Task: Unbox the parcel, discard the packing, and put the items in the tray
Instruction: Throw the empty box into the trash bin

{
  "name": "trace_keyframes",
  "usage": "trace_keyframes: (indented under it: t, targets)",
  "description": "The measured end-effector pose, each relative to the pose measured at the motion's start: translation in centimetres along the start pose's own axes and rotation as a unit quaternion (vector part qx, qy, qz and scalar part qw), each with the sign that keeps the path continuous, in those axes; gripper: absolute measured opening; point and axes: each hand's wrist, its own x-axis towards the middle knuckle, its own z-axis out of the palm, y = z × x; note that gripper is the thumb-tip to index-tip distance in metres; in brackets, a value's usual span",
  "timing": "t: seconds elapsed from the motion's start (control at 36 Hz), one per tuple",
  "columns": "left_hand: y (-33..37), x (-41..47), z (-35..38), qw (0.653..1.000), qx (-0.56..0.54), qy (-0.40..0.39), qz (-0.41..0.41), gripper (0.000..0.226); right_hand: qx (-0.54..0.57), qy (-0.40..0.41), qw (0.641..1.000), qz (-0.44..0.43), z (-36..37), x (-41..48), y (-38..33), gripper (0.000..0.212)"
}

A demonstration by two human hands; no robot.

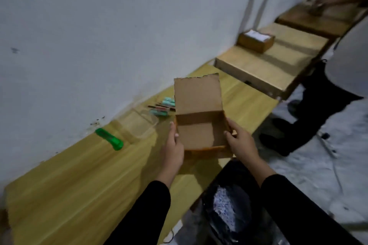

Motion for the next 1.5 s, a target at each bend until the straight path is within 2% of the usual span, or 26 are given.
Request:
trace_keyframes:
  t: [0.08,0.19,0.36,0.44,0.58,0.81,0.92,1.08,1.28,1.44,1.5]
  targets:
    - [2.5,-0.7,5.1,0.995,0.018,-0.065,0.068,0.046,0.0,0.055,0.997,0.058,-4.2,-0.9,4.2,0.048]
    - [4.8,-3.0,10.1,0.979,0.044,-0.167,0.104,0.046,0.025,0.12,0.984,0.127,-8.4,-3.1,9.6,0.046]
    - [4.2,-5.5,16.8,0.947,0.092,-0.271,0.148,0.047,0.039,0.156,0.964,0.211,-10.3,-7.2,17.0,0.042]
    - [2.3,-6.3,19.3,0.931,0.119,-0.314,0.145,0.048,0.038,0.139,0.956,0.255,-9.5,-8.8,20.0,0.045]
    - [-2.9,-6.1,23.1,0.92,0.14,-0.361,0.068,0.048,0.045,0.089,0.946,0.307,-5.6,-9.7,24.9,0.049]
    - [-10.5,-4.3,27.7,0.905,0.186,-0.383,0.009,0.049,0.03,-0.009,0.942,0.334,1.6,-8.8,32.1,0.058]
    - [-12.9,-3.7,29.9,0.883,0.207,-0.42,-0.014,0.054,0.041,-0.068,0.934,0.347,4.0,-8.2,34.3,0.059]
    - [-12.1,-4.6,29.5,0.862,0.251,-0.439,0.003,0.058,0.026,-0.084,0.922,0.376,4.8,-8.9,33.4,0.061]
    - [-4.3,-4.8,27.4,0.849,0.261,-0.45,0.095,0.058,0.001,-0.069,0.946,0.318,-0.3,-7.7,27.0,0.062]
    - [4.6,-3.4,24.0,0.88,0.194,-0.386,0.197,0.054,-0.032,-0.019,0.972,0.232,-5.7,-3.2,19.1,0.061]
    - [6.6,-2.4,22.4,0.891,0.171,-0.365,0.209,0.053,-0.037,-0.013,0.979,0.2,-6.7,-1.5,16.6,0.06]
